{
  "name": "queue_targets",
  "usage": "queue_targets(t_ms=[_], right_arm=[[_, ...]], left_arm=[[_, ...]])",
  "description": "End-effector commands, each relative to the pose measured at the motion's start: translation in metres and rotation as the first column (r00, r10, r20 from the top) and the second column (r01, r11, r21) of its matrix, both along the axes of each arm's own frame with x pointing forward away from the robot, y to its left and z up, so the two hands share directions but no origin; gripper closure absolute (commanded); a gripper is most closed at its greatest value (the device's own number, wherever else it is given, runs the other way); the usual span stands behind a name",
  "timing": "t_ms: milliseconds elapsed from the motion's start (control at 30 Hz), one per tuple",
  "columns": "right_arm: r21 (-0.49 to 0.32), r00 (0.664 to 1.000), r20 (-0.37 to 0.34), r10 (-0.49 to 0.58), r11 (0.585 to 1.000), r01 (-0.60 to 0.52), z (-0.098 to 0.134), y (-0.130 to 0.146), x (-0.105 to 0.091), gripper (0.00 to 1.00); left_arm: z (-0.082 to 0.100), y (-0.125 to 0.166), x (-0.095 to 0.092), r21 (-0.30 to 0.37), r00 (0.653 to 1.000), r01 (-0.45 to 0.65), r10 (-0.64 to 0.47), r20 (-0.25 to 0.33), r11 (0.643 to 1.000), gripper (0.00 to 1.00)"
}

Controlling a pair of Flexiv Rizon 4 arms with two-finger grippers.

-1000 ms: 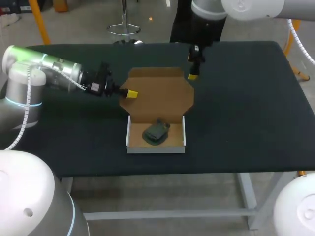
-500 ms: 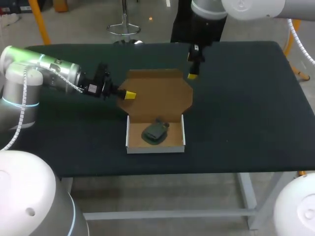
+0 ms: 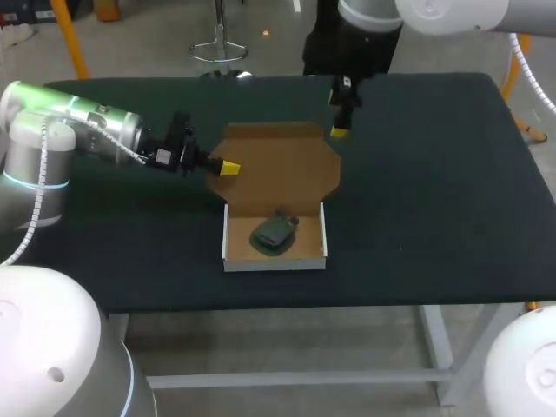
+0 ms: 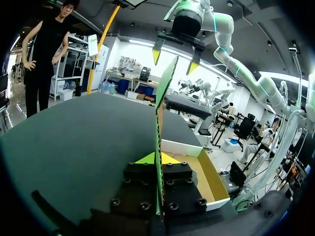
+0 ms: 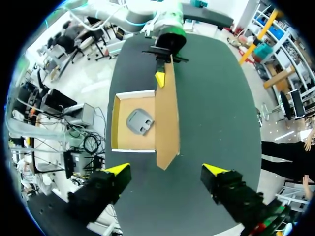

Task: Assemble the packaging by folding the flat box into shape, placing the metal phone stand inside, and closing the box properly

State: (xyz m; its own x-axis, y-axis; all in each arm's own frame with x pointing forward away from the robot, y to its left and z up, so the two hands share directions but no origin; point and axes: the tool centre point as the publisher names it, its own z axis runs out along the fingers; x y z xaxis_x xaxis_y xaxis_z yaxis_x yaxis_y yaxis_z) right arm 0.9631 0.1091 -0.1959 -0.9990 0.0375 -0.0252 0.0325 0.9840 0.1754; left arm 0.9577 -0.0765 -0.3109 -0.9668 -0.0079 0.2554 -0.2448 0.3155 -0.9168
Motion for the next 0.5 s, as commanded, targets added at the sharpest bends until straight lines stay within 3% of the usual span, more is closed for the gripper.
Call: queue_targets(t_ms=[33, 100, 333, 500], right_arm=[[-0.003, 1.0, 0.005, 0.007, 1.0, -0.007, 0.003, 0.003, 0.0, 0.0], [-0.007, 1.0, 0.008, 0.01, 1.0, -0.01, 0.004, 0.005, 0.0, 0.0], [-0.015, 1.0, 0.011, 0.016, 1.0, -0.015, 0.006, 0.009, 0.0, 0.0], [-0.017, 1.0, 0.012, 0.018, 1.0, -0.017, 0.008, 0.012, -0.001, 0.0]], left_arm=[[0.0, 0.001, 0.0, 0.0, 1.0, 0.001, -0.001, 0.0, 1.0, 1.0], [0.0, 0.001, 0.0, 0.0, 1.0, 0.001, -0.001, 0.0, 1.0, 1.0], [0.005, 0.0, -0.009, 0.013, 0.993, 0.01, -0.012, 0.121, 1.0, 1.0], [0.007, 0.003, -0.013, -0.02, 0.982, -0.003, 0.006, 0.187, 1.0, 1.0]])
